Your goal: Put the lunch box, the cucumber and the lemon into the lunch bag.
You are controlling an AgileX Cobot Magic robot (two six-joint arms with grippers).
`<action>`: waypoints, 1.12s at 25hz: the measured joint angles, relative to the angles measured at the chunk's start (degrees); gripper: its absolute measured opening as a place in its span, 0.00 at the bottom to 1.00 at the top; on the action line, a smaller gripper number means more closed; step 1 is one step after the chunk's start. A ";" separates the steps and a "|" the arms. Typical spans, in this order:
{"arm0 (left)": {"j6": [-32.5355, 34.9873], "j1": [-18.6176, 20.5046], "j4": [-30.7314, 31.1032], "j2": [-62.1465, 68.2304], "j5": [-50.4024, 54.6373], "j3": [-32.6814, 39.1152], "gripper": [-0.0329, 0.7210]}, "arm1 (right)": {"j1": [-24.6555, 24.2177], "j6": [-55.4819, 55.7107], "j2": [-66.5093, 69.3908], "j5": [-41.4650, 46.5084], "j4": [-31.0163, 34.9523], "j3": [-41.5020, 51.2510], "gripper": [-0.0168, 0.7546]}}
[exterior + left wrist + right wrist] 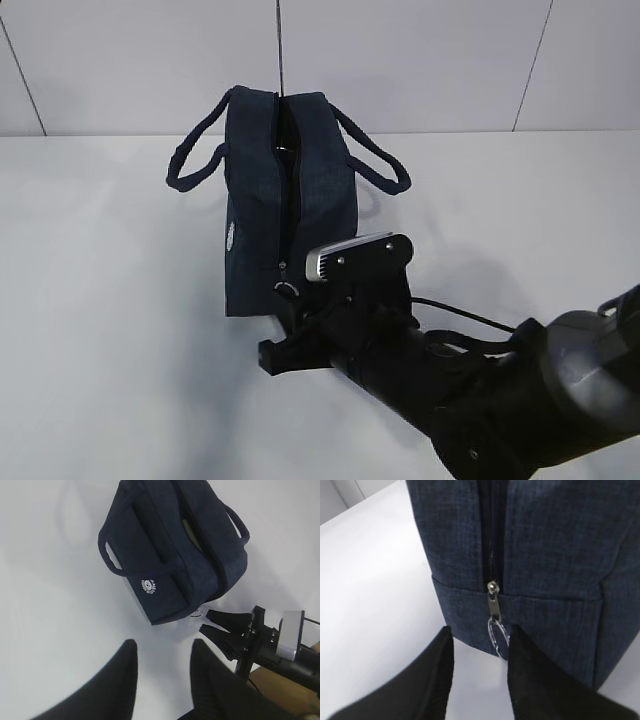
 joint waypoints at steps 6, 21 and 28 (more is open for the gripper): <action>0.00 0.00 -0.35 0.00 0.00 0.00 0.36 | 0.00 -0.56 0.00 2.44 0.99 -0.70 0.38; 0.00 0.00 -0.50 0.00 0.00 0.00 0.36 | -1.26 -0.60 0.00 5.52 2.12 -3.07 0.38; 0.00 0.00 -0.71 0.00 0.00 0.00 0.36 | -1.26 -0.69 1.86 5.80 2.12 -3.62 0.38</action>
